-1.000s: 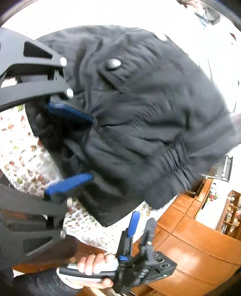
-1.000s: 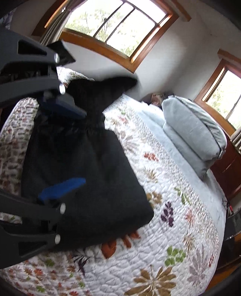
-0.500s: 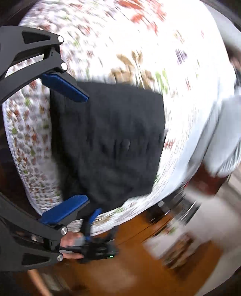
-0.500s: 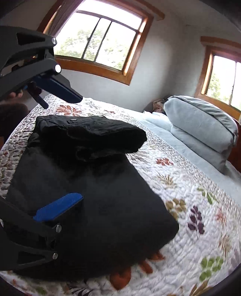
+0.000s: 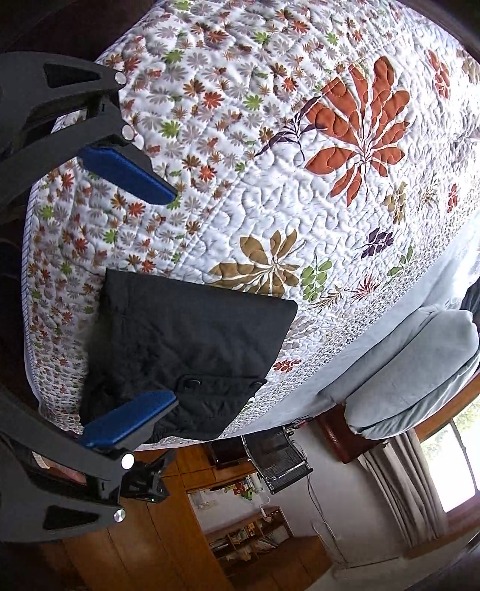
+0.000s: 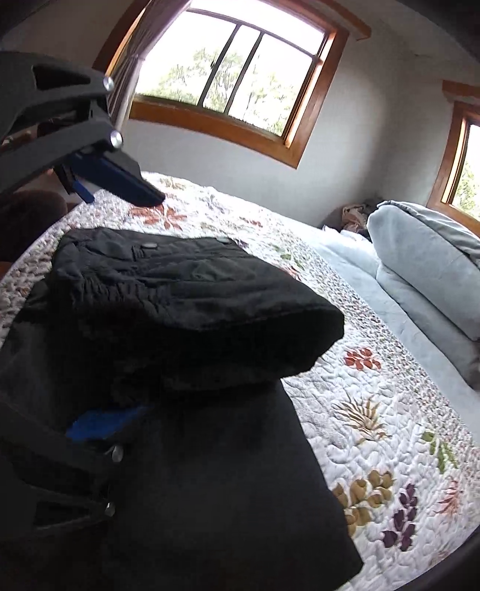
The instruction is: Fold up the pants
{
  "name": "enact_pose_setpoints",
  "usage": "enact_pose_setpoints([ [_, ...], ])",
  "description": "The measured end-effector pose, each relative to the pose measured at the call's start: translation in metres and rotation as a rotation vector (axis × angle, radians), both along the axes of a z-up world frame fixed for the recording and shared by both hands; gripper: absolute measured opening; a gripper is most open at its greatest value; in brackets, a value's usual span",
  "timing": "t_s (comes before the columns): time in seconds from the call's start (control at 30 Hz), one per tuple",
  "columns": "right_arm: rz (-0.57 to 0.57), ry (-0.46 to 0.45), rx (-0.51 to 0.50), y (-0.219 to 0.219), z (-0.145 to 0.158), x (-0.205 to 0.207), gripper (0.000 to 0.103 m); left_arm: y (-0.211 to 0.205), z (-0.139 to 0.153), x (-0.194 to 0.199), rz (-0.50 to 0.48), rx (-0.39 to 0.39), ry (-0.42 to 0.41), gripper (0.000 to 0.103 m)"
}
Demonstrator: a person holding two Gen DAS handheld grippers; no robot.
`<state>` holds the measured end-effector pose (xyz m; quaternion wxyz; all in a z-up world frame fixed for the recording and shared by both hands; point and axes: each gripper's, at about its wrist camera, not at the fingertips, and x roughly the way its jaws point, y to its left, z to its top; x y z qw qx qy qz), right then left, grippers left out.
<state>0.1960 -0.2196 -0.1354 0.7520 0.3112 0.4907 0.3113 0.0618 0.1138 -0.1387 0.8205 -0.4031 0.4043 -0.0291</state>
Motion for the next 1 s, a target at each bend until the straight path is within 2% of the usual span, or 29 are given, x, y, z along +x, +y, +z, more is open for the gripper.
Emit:
enact_pose_setpoints([
  [0.07, -0.018, 0.005, -0.02, -0.004, -0.002, -0.002, 0.065, 0.002, 0.001, -0.002, 0.002, 0.005, -0.001, 0.1],
  [0.1, -0.027, 0.012, -0.02, -0.007, -0.003, -0.002, 0.058, 0.001, 0.0, -0.001, 0.002, 0.006, 0.002, 0.1],
  [0.13, -0.037, 0.025, -0.017, -0.01, -0.006, -0.001, 0.044, 0.001, -0.001, -0.001, 0.001, 0.005, 0.003, 0.1],
  [0.23, -0.042, 0.054, 0.066, -0.024, -0.009, -0.001, 0.03, -0.002, -0.003, 0.0, -0.009, 0.001, 0.007, 0.1],
  [0.43, -0.022, -0.006, 0.067, -0.019, 0.009, -0.009, 0.025, -0.013, -0.009, 0.004, -0.033, 0.019, 0.028, 0.1],
  [0.67, -0.004, -0.072, 0.033, -0.017, 0.039, -0.016, 0.022, -0.032, -0.008, 0.013, -0.071, 0.119, 0.031, 0.1],
  [0.83, -0.031, -0.116, 0.047, -0.035, 0.059, -0.027, 0.021, -0.042, -0.005, 0.018, -0.096, 0.136, 0.031, 0.1],
  [1.0, -0.086, -0.14, 0.053, -0.074, 0.069, -0.04, 0.021, -0.051, -0.007, 0.023, -0.116, 0.136, 0.041, 0.1],
])
